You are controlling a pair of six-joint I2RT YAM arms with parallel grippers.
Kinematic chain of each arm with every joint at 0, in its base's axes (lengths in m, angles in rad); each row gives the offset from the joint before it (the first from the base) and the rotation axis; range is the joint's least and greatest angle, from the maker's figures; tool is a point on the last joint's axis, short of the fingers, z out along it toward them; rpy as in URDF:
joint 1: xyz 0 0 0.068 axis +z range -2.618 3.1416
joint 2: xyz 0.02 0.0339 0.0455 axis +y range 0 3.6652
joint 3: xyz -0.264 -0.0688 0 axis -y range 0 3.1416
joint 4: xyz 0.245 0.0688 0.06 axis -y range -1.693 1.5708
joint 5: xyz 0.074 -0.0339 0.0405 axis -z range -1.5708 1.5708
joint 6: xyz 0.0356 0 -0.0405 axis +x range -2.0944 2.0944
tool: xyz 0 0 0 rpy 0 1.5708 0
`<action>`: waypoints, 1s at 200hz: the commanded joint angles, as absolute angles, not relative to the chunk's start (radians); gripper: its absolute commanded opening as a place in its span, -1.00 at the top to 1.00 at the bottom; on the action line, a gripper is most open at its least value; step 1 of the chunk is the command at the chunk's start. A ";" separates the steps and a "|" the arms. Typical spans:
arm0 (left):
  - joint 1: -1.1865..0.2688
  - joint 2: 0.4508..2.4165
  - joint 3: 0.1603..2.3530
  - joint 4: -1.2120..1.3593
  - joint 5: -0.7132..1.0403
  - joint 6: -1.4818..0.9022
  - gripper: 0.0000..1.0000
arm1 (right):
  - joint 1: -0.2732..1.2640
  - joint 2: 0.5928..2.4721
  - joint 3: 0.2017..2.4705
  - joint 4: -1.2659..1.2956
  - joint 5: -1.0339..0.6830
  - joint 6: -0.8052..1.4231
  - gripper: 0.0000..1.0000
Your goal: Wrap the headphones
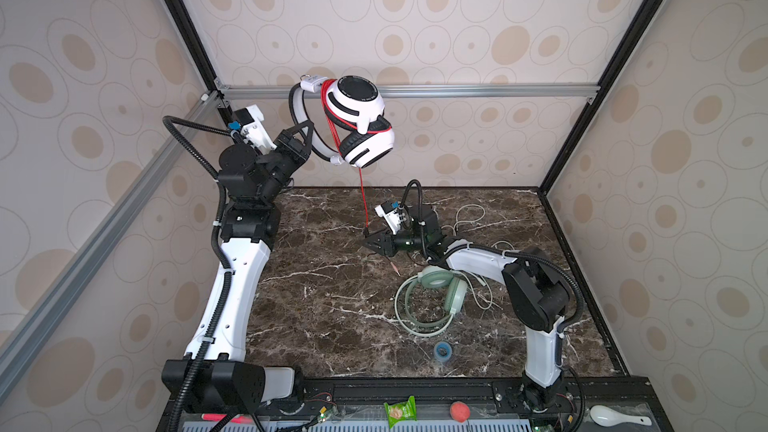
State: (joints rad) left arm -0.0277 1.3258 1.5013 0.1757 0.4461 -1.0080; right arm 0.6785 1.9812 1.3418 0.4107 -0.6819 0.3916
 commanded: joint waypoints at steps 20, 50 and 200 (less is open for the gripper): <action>-0.033 1.289 1.532 0.308 0.422 -1.075 1.00 | 0.673 2.021 1.345 0.491 -0.715 0.418 -0.10; -0.034 1.279 1.517 0.302 0.425 -1.077 1.00 | 0.674 2.085 1.404 0.546 -0.779 0.465 -0.27; -0.040 1.280 1.500 0.334 0.460 -1.119 1.00 | 0.688 2.088 1.482 0.321 -0.610 0.249 -0.90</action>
